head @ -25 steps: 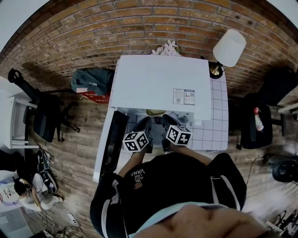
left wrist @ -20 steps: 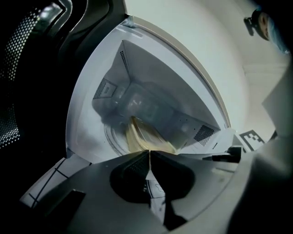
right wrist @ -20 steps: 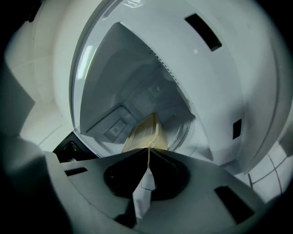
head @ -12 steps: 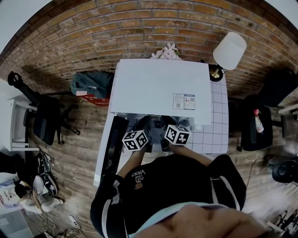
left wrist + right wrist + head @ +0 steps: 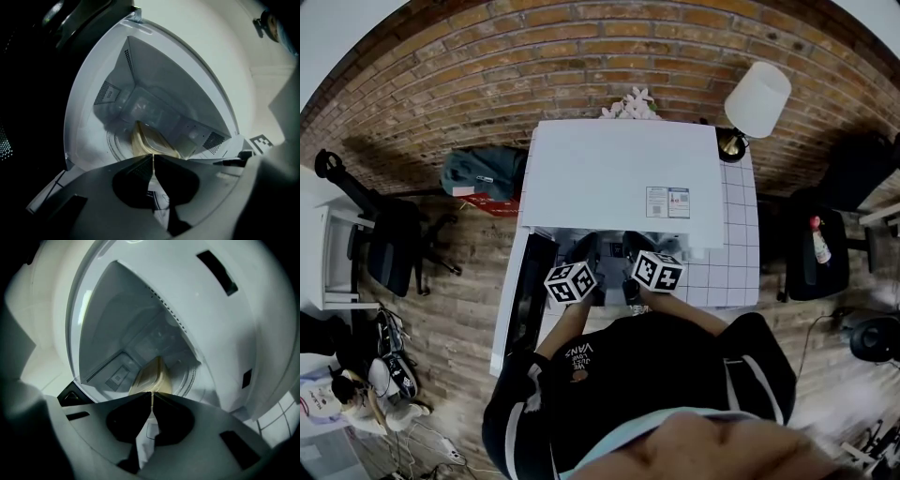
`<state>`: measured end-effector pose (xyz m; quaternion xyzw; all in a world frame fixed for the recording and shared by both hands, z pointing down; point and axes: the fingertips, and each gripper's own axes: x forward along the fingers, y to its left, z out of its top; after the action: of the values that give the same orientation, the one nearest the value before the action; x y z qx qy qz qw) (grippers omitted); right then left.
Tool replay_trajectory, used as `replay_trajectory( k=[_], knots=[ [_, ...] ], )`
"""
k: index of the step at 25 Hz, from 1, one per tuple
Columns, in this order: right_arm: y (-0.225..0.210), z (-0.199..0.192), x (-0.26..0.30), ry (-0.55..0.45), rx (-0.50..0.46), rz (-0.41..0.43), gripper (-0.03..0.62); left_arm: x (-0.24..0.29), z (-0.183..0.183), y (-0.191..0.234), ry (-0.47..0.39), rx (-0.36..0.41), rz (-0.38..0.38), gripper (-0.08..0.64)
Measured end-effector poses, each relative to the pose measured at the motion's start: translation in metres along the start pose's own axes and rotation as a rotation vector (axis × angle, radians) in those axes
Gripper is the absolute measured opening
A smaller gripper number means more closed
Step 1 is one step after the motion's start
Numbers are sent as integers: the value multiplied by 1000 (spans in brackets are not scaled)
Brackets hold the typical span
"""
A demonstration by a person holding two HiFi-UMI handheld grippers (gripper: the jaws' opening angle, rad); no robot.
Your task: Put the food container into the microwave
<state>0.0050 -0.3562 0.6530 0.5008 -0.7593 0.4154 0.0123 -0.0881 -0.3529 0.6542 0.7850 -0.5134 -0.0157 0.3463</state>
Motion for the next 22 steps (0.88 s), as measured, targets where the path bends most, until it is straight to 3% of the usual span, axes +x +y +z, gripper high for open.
replay_trajectory(
  k=[22],
  knots=[
    [16, -19, -65, -73, -26, -18, 12, -64, -18, -36, -10, 54, -60, 20]
  ],
)
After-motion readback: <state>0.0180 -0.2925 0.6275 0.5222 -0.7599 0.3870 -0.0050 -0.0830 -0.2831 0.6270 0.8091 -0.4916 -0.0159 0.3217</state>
